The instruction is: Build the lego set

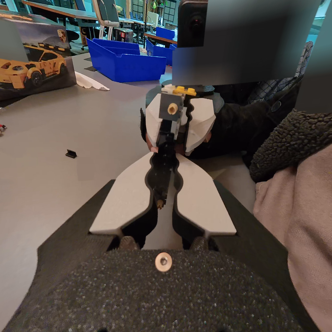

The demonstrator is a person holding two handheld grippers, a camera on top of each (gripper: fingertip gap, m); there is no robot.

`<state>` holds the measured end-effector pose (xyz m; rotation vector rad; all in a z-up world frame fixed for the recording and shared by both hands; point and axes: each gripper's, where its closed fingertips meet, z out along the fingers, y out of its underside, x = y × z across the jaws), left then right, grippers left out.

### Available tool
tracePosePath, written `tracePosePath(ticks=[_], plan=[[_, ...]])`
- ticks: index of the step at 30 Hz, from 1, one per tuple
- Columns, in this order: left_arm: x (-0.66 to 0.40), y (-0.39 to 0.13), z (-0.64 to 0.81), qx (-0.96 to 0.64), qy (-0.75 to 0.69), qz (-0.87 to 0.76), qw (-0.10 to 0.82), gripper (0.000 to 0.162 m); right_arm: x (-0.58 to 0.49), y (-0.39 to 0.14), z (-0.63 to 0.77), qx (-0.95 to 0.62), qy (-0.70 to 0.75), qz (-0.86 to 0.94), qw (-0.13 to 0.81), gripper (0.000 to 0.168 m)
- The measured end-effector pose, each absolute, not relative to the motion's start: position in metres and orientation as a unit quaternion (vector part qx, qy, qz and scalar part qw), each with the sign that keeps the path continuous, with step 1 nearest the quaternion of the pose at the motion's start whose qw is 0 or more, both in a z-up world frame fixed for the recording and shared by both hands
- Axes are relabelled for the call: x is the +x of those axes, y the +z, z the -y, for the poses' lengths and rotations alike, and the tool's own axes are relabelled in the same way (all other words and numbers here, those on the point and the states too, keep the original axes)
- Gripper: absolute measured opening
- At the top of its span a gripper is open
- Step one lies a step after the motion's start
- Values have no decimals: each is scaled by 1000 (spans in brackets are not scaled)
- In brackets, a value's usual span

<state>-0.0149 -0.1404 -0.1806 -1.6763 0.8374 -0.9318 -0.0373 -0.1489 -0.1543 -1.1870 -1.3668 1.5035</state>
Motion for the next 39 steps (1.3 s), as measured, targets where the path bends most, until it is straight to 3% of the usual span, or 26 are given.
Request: tracePosePath(ticks=[6,10,24,26,28,32,39], plan=[[-15,-177,139,-692,-374,-347,511,15,-36,-150,148,-458,600,529,388,22],[-16,-169,137,-687,-366,-337,529,13,-36,-142,145,-451,582,521,432,33],[-13,-169,143,-678,-382,-350,521,13,-36,-142,149,-434,573,537,441,27],[-16,-172,138,-696,-416,-311,496,13,-39,-146,139,-473,566,526,423,31],[-20,-175,134,-712,-479,-247,451,13,-33,-145,123,-496,540,528,428,52],[-26,-191,139,-722,-599,-155,311,13,-8,-138,98,-505,466,568,453,33],[-6,-206,162,-738,-589,-215,249,13,-9,-165,112,-535,449,687,201,39]])
